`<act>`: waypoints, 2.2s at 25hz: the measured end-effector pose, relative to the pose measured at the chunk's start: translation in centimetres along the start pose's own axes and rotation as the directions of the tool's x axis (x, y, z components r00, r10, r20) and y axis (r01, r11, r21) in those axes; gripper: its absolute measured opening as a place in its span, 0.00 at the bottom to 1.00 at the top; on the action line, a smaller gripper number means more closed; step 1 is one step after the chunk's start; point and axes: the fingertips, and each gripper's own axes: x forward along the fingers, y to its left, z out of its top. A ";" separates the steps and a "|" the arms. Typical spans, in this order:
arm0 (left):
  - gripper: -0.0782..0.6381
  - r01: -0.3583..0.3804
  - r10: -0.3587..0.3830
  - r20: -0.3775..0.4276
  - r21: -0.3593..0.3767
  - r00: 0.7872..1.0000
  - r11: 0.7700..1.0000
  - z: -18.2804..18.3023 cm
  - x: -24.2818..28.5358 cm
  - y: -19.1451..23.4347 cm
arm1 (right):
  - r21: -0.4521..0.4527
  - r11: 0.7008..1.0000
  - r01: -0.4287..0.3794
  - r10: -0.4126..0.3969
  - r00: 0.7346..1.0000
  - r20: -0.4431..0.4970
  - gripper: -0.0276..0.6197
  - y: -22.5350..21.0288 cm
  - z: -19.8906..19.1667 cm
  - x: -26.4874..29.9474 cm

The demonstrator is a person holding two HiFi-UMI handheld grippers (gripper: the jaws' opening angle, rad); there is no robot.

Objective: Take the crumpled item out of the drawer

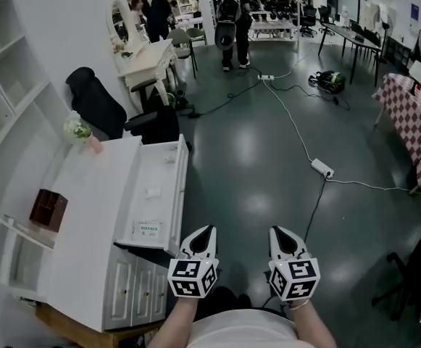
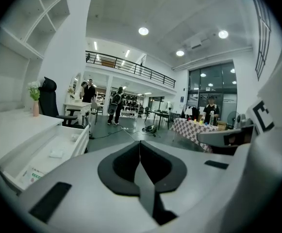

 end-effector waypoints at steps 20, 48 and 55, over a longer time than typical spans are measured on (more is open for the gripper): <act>0.33 -0.055 0.055 0.010 -0.007 0.998 0.998 2.0 4.2 4.6 | 0.015 1.000 -0.014 0.014 1.000 -0.020 0.05 -0.7 1.1 4.9; 0.37 -0.139 0.140 0.016 -0.062 0.990 0.988 10.7 24.9 23.5 | 0.032 0.999 -0.030 0.033 0.995 -0.098 0.05 -1.8 9.7 33.7; 0.37 -0.211 0.214 0.034 -0.077 0.976 0.974 11.1 25.3 26.8 | 0.009 0.995 -0.102 0.102 0.989 -0.109 0.05 0.3 11.0 37.4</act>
